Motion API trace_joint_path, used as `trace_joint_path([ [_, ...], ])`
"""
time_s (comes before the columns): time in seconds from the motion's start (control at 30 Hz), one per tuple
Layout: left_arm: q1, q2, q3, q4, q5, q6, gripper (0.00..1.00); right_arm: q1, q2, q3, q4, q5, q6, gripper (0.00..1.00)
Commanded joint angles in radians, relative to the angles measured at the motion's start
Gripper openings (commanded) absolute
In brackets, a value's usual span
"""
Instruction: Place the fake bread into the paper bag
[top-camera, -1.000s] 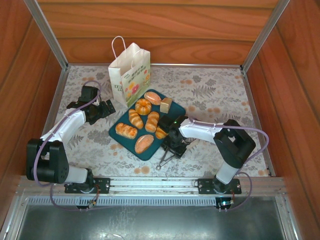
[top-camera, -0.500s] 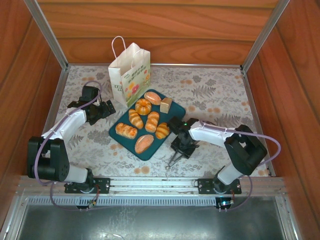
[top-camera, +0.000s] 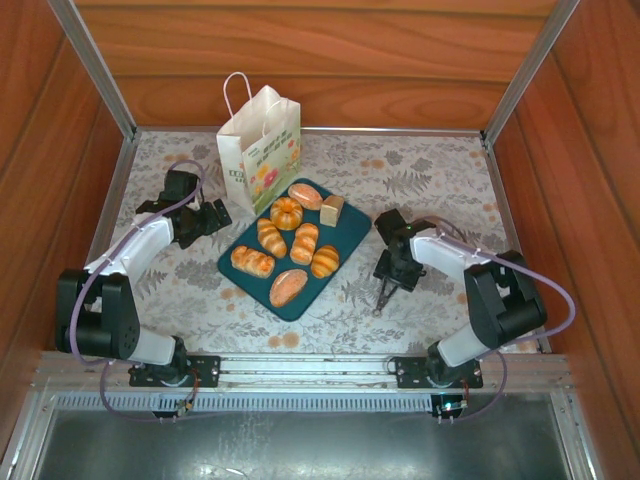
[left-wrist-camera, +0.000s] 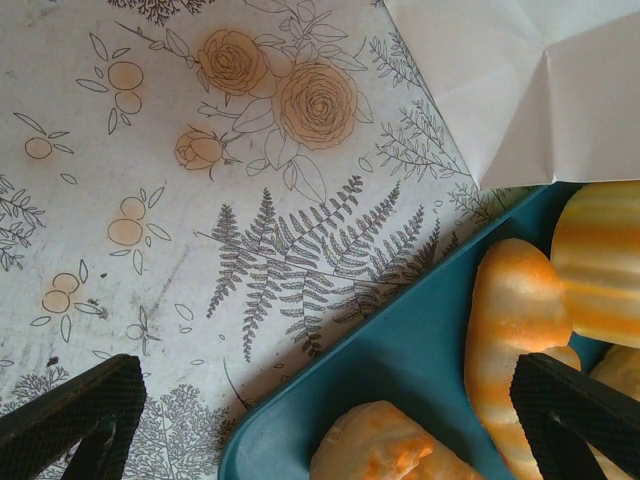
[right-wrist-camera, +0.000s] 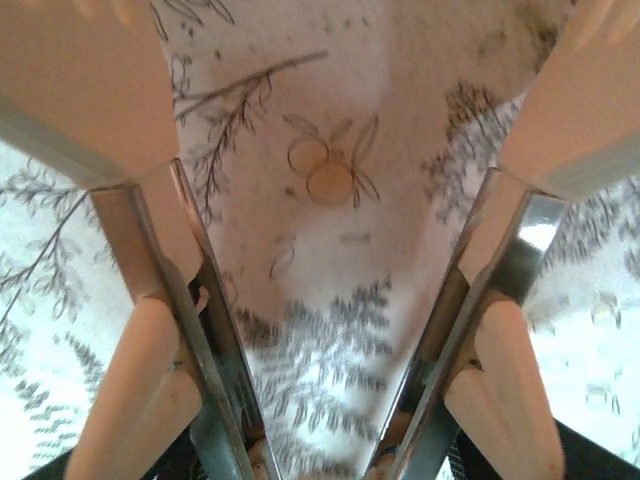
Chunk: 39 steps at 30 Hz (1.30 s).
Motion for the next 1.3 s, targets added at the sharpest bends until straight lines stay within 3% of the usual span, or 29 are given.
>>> trace_joint_path([
  [0.0,-0.002,0.005,0.025,-0.017,-0.007,-0.011,1.0,-0.023,0.048,0.006,0.046,0.01,-0.166,0.62],
  [0.17,-0.003,0.002,0.025,-0.015,-0.007,-0.012,1.0,-0.044,0.086,0.046,0.018,-0.012,-0.178,0.74],
  [0.33,-0.003,0.005,0.023,-0.013,-0.008,-0.012,1.0,-0.057,0.103,0.068,-0.025,-0.038,-0.124,0.78],
  [0.53,-0.003,0.011,0.025,-0.011,-0.005,-0.009,1.0,-0.065,0.102,0.07,-0.042,-0.061,-0.113,0.72],
  [0.87,-0.003,0.008,0.028,-0.007,-0.005,-0.024,1.0,-0.081,0.022,0.039,-0.029,-0.073,-0.122,0.48],
  [1.13,-0.003,-0.023,0.045,-0.009,-0.01,-0.033,1.0,-0.081,-0.176,0.185,-0.152,-0.065,-0.167,0.48],
  [1.27,-0.003,-0.042,0.061,-0.012,-0.013,-0.047,1.0,-0.083,-0.216,0.282,-0.209,-0.102,-0.205,0.56],
])
